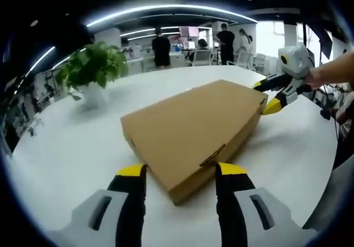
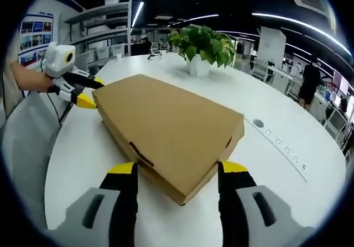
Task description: Operate the shoe box by opening the lid, removing the specified soft item, and placing it in the target area until the item is outside and the box remains undamaged.
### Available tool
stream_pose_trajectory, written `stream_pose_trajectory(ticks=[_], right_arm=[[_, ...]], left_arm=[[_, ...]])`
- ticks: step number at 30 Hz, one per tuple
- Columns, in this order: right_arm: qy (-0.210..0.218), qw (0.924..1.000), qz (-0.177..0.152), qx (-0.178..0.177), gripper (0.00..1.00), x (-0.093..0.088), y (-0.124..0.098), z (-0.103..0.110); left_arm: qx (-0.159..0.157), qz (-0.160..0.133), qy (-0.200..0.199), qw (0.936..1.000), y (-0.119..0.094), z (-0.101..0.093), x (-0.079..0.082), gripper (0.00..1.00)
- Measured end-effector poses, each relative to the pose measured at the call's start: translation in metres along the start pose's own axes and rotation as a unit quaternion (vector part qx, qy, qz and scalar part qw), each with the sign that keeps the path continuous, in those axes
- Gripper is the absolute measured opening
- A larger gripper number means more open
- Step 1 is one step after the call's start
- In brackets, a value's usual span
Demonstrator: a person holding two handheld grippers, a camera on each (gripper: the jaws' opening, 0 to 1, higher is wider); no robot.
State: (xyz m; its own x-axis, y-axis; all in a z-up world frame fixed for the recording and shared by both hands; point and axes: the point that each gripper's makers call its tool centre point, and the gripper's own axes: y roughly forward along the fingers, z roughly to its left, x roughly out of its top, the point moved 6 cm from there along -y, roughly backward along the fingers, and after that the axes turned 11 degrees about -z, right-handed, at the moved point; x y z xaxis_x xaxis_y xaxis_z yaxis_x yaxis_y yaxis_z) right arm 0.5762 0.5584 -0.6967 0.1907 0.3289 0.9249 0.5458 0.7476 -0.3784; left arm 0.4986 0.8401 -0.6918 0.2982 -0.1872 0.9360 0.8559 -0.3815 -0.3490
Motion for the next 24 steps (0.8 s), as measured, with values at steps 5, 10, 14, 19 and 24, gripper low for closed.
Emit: stream_pose_trajectory(ticks=[5,10,14,19,24], right_arm=[[0.005,1.0000,0.002,-0.001,0.53,0.000,-0.001,0.002],[0.011,0.9999,0.004,-0.005,0.51,0.000,-0.002,0.003],[0.014,0.9998,0.005,-0.008,0.51,0.001,-0.002,0.006],[0.026,0.9996,0.005,-0.011,0.50,0.001,-0.005,0.010],[0.036,0.9992,0.006,-0.015,0.48,0.001,-0.009,0.017]], left_arm=[[-0.005,0.002,0.006,1.0000,-0.001,0.001,-0.001,0.48],[-0.012,0.008,0.007,0.9999,-0.001,0.002,0.000,0.47],[-0.018,0.014,0.008,0.9997,-0.001,0.005,0.001,0.47],[-0.026,0.018,0.010,0.9994,-0.001,0.009,0.001,0.47],[-0.037,0.022,0.014,0.9990,-0.002,0.012,0.002,0.46]])
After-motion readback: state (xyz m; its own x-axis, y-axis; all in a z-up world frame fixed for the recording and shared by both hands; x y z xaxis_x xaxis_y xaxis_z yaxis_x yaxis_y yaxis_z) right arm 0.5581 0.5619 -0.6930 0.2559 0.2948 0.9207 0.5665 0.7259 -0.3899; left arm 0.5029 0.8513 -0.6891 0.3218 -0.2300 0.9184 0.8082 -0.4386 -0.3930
